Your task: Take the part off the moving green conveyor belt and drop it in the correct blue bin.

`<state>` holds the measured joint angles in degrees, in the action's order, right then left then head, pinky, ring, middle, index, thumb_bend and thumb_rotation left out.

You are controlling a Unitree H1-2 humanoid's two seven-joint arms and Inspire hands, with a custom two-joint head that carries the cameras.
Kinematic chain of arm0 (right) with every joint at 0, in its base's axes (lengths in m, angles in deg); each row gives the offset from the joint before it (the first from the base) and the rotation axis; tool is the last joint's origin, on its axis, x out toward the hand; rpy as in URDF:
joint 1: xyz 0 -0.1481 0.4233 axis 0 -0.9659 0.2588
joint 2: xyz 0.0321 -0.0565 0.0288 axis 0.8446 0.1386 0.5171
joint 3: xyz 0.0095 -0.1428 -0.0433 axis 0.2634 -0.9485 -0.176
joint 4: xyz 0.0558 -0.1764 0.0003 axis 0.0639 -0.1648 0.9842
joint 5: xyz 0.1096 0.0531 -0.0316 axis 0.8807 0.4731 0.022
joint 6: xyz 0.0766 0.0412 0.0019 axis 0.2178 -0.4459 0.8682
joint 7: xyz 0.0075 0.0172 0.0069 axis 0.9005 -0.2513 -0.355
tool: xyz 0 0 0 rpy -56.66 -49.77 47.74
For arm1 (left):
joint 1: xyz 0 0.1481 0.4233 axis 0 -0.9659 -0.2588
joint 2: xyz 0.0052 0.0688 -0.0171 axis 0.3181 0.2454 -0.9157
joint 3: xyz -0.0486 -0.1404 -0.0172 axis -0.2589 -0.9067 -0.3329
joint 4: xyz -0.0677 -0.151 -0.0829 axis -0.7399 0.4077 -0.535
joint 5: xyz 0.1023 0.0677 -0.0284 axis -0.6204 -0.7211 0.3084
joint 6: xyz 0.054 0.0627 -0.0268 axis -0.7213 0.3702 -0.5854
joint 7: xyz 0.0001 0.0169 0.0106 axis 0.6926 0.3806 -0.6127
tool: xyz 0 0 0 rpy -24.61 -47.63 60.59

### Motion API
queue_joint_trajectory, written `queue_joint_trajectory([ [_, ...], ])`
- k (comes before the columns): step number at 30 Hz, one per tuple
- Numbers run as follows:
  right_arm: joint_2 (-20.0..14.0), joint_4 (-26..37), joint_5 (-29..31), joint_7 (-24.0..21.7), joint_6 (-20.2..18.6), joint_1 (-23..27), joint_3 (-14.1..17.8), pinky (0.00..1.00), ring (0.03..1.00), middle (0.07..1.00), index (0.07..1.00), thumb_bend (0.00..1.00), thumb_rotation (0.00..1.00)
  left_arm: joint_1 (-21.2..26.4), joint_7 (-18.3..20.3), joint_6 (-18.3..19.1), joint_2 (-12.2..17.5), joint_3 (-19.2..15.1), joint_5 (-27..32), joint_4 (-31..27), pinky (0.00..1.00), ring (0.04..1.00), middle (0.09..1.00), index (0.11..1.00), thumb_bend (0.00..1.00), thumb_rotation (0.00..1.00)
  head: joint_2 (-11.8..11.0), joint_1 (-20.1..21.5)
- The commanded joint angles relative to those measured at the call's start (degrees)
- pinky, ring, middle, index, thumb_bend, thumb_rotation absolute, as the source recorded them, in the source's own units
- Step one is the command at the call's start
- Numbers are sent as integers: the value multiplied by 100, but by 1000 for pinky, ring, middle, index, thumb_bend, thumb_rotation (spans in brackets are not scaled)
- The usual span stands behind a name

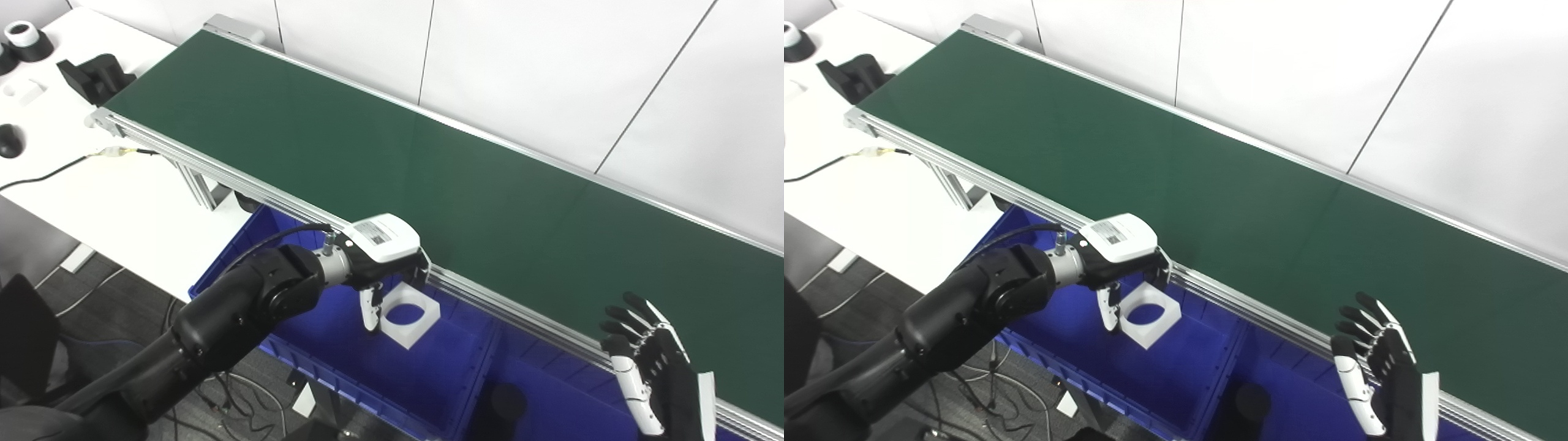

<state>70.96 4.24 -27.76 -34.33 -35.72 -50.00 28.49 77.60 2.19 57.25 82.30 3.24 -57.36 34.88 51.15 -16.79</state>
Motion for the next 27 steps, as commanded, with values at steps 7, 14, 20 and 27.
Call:
queue_joint_trajectory([
  [7,-2,295,-61,-35,-26,58,-18,577,683,724,810,586,679,142,32,-147,140,132,-6,-51,670,593,506,481,520,0,49,27],
  [14,-51,280,20,-79,-67,105,-20,587,690,728,804,601,672,103,71,-53,102,257,-117,82,677,622,523,468,517,0,70,32],
  [20,-79,226,5,-90,-34,144,-34,580,683,720,797,617,673,124,-68,-57,15,349,-183,410,684,628,533,457,516,0,74,57],
  [27,-85,221,-5,-94,-17,149,-64,579,682,721,799,626,672,208,-352,-148,-45,526,-282,841,662,610,527,460,516,0,67,138],
])
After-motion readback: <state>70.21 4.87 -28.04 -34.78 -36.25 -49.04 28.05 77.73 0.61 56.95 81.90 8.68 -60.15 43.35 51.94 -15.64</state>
